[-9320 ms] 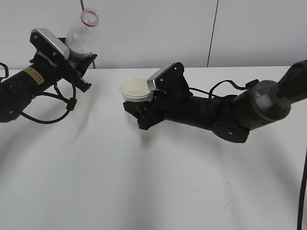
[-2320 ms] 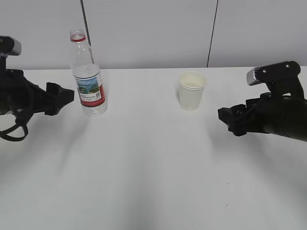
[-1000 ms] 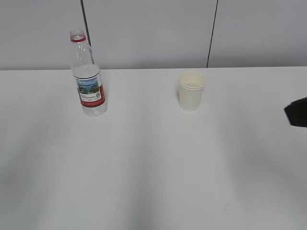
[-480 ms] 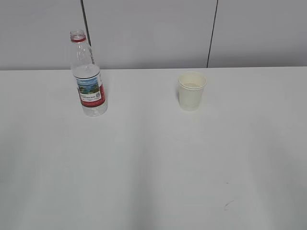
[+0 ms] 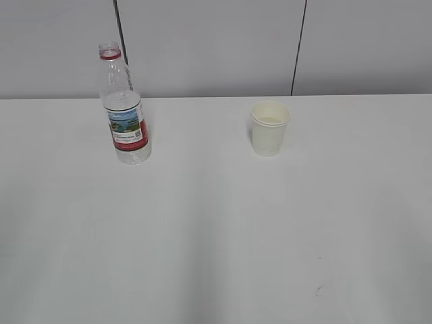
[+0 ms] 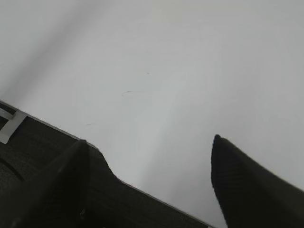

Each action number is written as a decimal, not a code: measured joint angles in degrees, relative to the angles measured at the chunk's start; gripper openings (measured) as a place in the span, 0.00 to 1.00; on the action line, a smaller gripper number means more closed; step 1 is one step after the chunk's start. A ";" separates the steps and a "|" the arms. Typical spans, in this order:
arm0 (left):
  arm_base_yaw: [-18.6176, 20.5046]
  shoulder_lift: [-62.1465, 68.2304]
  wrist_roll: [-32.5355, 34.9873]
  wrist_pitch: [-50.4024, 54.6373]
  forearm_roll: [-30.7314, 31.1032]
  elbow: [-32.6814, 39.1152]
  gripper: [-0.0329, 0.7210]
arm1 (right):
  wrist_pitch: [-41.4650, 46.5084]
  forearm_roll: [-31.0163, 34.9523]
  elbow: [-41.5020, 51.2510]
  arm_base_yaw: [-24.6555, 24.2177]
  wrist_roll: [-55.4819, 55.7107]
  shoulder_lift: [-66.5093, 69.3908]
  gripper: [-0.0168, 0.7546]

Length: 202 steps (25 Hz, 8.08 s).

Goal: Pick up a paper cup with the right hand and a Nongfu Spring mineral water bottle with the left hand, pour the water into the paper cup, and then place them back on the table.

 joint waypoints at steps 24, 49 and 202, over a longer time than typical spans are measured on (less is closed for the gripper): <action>12.37 -1.22 0.05 -0.02 0.12 0.00 0.70 | -0.35 0.00 0.00 -8.66 0.22 -1.95 0.78; 29.26 -11.33 0.05 0.12 0.17 0.00 0.67 | -0.35 0.00 0.00 -17.93 0.22 -7.82 0.78; 28.99 -11.33 0.05 0.12 0.17 0.00 0.66 | -0.35 0.00 0.00 -17.93 0.22 -7.82 0.78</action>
